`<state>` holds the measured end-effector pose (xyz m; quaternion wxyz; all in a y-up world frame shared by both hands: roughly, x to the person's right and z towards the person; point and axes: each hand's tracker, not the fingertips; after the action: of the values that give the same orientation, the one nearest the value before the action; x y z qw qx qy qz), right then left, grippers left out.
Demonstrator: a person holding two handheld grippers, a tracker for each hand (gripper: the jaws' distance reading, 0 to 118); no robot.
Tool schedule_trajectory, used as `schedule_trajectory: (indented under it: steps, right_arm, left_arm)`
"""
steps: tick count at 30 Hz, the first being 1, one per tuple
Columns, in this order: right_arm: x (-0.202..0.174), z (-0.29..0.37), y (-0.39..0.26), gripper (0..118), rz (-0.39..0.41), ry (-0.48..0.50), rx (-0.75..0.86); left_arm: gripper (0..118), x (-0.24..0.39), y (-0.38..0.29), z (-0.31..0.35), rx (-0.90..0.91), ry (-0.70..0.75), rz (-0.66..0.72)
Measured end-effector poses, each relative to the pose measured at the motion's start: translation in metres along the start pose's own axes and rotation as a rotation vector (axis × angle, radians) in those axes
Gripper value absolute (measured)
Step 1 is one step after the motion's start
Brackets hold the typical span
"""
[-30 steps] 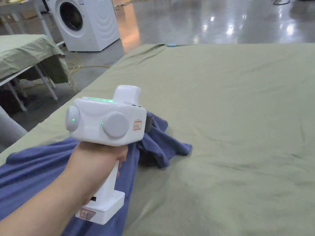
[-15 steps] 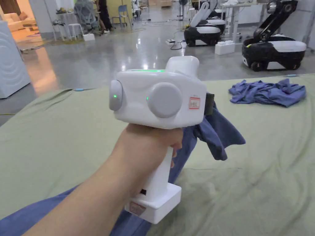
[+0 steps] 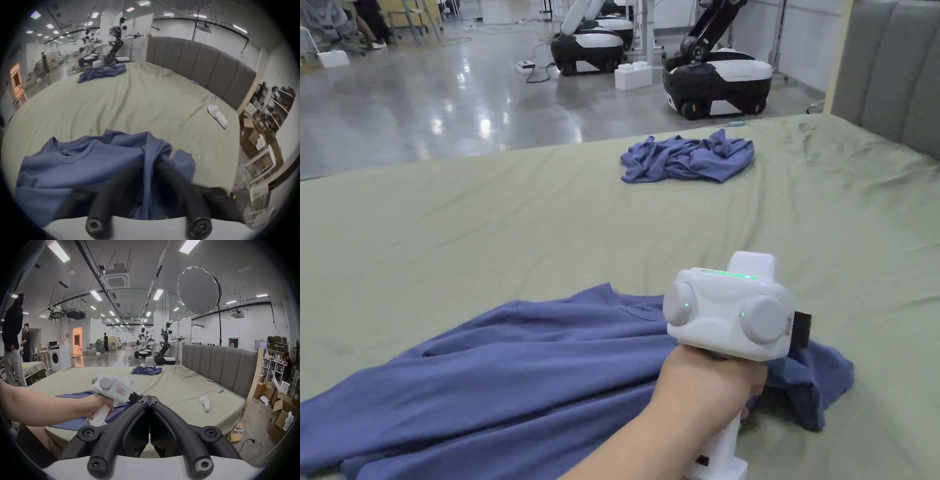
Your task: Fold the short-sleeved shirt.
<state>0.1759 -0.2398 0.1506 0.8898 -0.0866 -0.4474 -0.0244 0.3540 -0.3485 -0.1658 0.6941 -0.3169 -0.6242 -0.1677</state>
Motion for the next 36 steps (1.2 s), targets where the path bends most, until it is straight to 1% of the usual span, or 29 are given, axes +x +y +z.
schedule_trajectory:
  steps: [1, 2, 3, 5, 6, 7, 9, 10, 12, 13, 14, 15, 16, 17, 18, 19, 20, 22, 24, 25, 27, 29, 30, 31, 32, 33, 34, 35, 36]
  right_arm:
    - [0.001, -0.003, -0.002, 3, -0.005, 0.005, -0.005]
    - [0.000, -0.007, -0.003, 3, -0.015, 0.008, -0.007]
    - [-0.002, -0.010, -0.004, 3, -0.025, 0.012, -0.007]
    - [-0.007, -0.019, -0.004, 3, -0.046, 0.039, -0.006]
    - [-0.011, -0.022, -0.004, 3, -0.047, 0.050, -0.003]
    - [-0.016, -0.027, -0.003, 3, -0.041, 0.067, 0.003]
    - [-0.027, -0.036, -0.001, 3, -0.022, 0.098, 0.020]
    - [-0.032, -0.041, 0.000, 3, -0.018, 0.111, 0.030]
    - [-0.042, -0.051, 0.001, 3, -0.009, 0.140, 0.044]
    - [-0.047, -0.057, 0.001, 3, -0.002, 0.154, 0.047]
    - [-0.051, -0.061, 0.001, 3, -0.005, 0.167, 0.045]
    - [-0.054, -0.066, 0.000, 3, -0.010, 0.178, 0.040]
    - [-0.057, -0.071, -0.002, 3, -0.007, 0.182, 0.034]
    - [-0.060, -0.075, -0.003, 3, -0.002, 0.184, 0.022]
    - [-0.064, -0.079, -0.005, 3, 0.007, 0.183, 0.012]
    - [-0.068, -0.082, -0.007, 3, 0.015, 0.180, 0.008]
    - [-0.071, -0.085, -0.009, 3, 0.022, 0.177, 0.003]
    - [-0.076, -0.090, -0.012, 3, 0.022, 0.186, -0.014]
    - [-0.081, -0.096, -0.016, 3, 0.028, 0.189, -0.031]
    - [-0.084, -0.099, -0.018, 3, 0.033, 0.192, -0.043]
    - [-0.088, -0.106, -0.020, 3, 0.039, 0.196, -0.060]
    - [-0.089, -0.114, -0.022, 3, 0.038, 0.198, -0.078]
    - [-0.089, -0.117, -0.023, 3, 0.037, 0.199, -0.083]
    - [-0.090, -0.120, -0.023, 3, 0.039, 0.197, -0.089]
    - [-0.090, -0.123, -0.024, 3, 0.045, 0.193, -0.094]
    - [-0.090, -0.125, -0.025, 3, 0.049, 0.190, -0.098]
    - [-0.090, -0.127, -0.026, 3, 0.052, 0.185, -0.101]
    - [-0.089, -0.128, -0.027, 3, 0.051, 0.181, -0.105]
    - [-0.088, -0.130, -0.028, 3, 0.048, 0.180, -0.110]
  left_arm:
    - [107, -0.006, -0.002, 0.003, -0.015, -0.043, 0.025]
    - [118, -0.017, 0.002, 0.013, 0.096, -0.065, 0.038]
    - [118, -0.020, 0.005, 0.023, 0.040, -0.103, 0.043]
    - [118, -0.034, 0.008, 0.058, 0.032, -0.071, 0.012]
    - [118, -0.043, 0.007, 0.079, 0.081, -0.061, -0.005]
    - [118, -0.046, -0.015, 0.117, 0.132, -0.035, -0.025]
    - [117, -0.067, -0.033, 0.180, 0.227, 0.015, -0.038]
    - [112, -0.080, -0.045, 0.216, 0.288, 0.038, -0.038]
    - [103, -0.101, -0.076, 0.279, 0.418, 0.188, -0.047]
    - [100, -0.113, -0.096, 0.312, 0.470, 0.250, -0.021]
    - [91, -0.125, -0.115, 0.341, 0.510, 0.305, -0.002]
    - [59, -0.134, -0.127, 0.361, 0.526, 0.370, 0.018]
    - [59, -0.145, -0.142, 0.380, 0.534, 0.451, 0.046]
    - [45, -0.156, -0.157, 0.395, 0.535, 0.531, 0.083]
    - [13, -0.166, -0.174, 0.410, 0.573, 0.572, 0.135]
    - [0, -0.175, -0.185, 0.418, 0.556, 0.551, 0.165]
    - [0, -0.186, -0.195, 0.423, 0.522, 0.537, 0.199]
    - [0, -0.202, -0.213, 0.421, 0.503, 0.573, 0.268]
    - [0, -0.221, -0.218, 0.408, 0.445, 0.553, 0.317]
    - [0, -0.231, -0.218, 0.402, 0.440, 0.543, 0.318]
    - [0, -0.253, -0.211, 0.385, 0.433, 0.526, 0.319]
    - [0, -0.290, -0.185, 0.356, 0.346, 0.499, 0.310]
    - [0, -0.309, -0.173, 0.344, 0.361, 0.517, 0.305]
    - [0, -0.329, -0.160, 0.332, 0.336, 0.559, 0.332]
    - [3, -0.352, -0.148, 0.319, 0.287, 0.542, 0.347]
    - [38, -0.372, -0.141, 0.305, 0.254, 0.510, 0.365]
    - [85, -0.392, -0.135, 0.288, 0.195, 0.510, 0.415]
    - [117, -0.409, -0.134, 0.273, 0.092, 0.487, 0.457]
    - [118, -0.422, -0.138, 0.259, 0.010, 0.434, 0.477]
